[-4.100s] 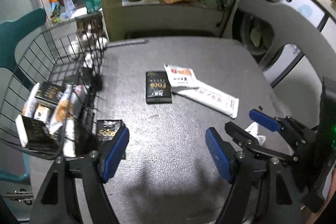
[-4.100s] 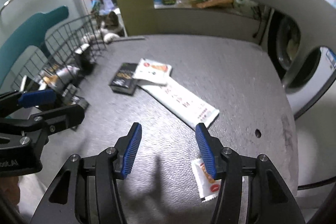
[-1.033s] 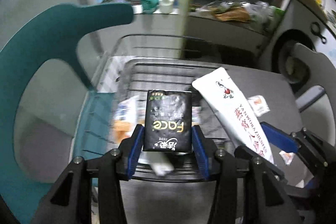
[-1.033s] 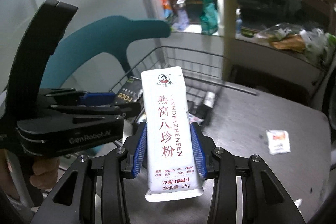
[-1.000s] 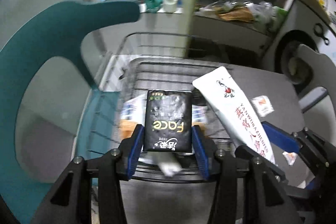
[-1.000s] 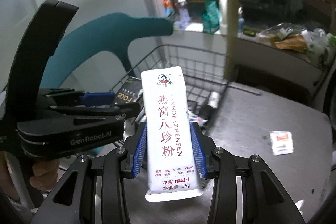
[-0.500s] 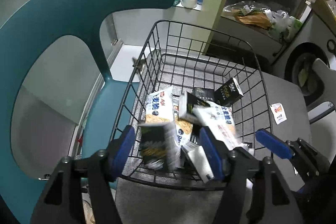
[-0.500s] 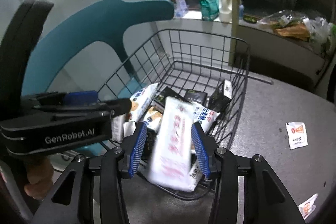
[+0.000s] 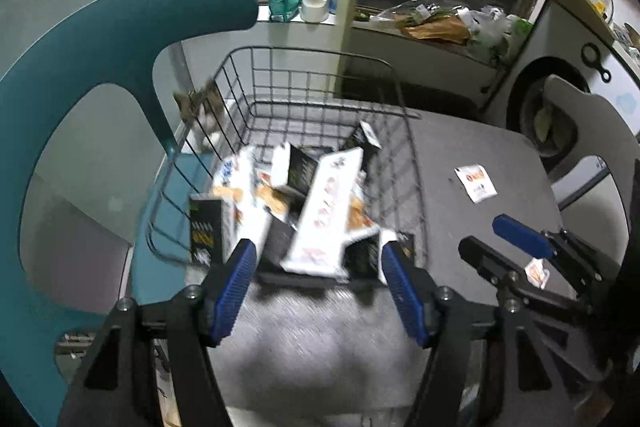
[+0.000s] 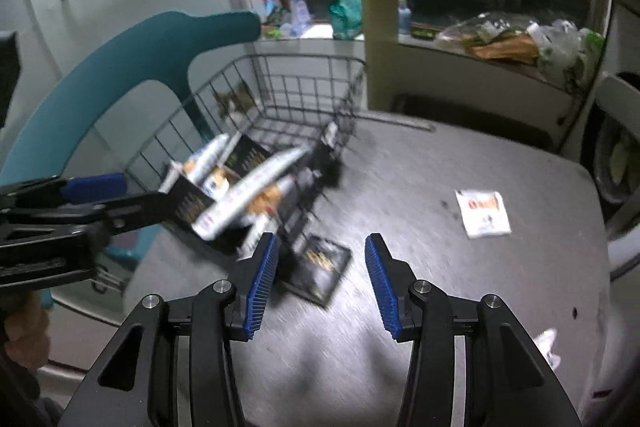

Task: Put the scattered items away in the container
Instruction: 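Move the right gripper to the Face pack lying beside the basket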

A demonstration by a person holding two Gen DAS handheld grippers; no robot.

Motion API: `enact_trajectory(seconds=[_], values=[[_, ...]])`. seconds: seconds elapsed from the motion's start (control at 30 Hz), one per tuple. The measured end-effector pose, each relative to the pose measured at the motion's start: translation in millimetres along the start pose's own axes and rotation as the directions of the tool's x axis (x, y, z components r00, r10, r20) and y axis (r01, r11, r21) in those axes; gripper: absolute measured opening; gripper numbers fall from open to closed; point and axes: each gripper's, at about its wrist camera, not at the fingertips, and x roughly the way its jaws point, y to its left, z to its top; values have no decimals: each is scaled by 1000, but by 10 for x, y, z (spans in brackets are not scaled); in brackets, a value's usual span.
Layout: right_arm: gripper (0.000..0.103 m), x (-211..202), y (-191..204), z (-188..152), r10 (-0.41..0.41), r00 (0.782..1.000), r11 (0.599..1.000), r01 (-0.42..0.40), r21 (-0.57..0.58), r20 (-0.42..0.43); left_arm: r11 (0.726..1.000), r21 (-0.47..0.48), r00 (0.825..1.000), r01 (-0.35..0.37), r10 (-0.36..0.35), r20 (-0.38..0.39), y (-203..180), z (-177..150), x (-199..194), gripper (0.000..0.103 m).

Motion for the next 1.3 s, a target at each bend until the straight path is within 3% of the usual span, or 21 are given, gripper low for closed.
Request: enact_trajectory(seconds=[0.1, 0.2, 0.3, 0.47, 0.73, 1.0, 1.3], values=[[49, 29, -91, -210, -8, 1000, 1000, 9, 3, -30, 1000, -4, 1000, 2, -2, -12, -130, -189, -10, 70], [49, 146, -132, -406, -1, 998, 1000, 1, 11, -59, 999, -2, 999, -44, 43, -12, -229, -352, 36, 70], [49, 300, -124, -566, 27, 997, 1000, -26, 14, -73, 999, -29, 997, -41, 40, -61, -193, -551, 229, 70], [49, 580, 17, -668, 41, 996, 999, -42, -8, -78, 992, -28, 987, -122, 118, -105, -46, -745, 548, 70], [49, 917, 193, -701, 27, 996, 1000, -29, -13, -90, 991, -46, 985, -125, 118, -127, 165, -760, 791, 70], [54, 1085, 240, -659, -47, 996, 999, 46, -13, -70, 994, -42, 987, -96, 90, -133, 203, -714, 845, 70], [55, 1279, 198, -536, -42, 997, 999, 43, 22, -57, 994, -48, 986, -98, 90, -142, 279, -715, 908, 70]])
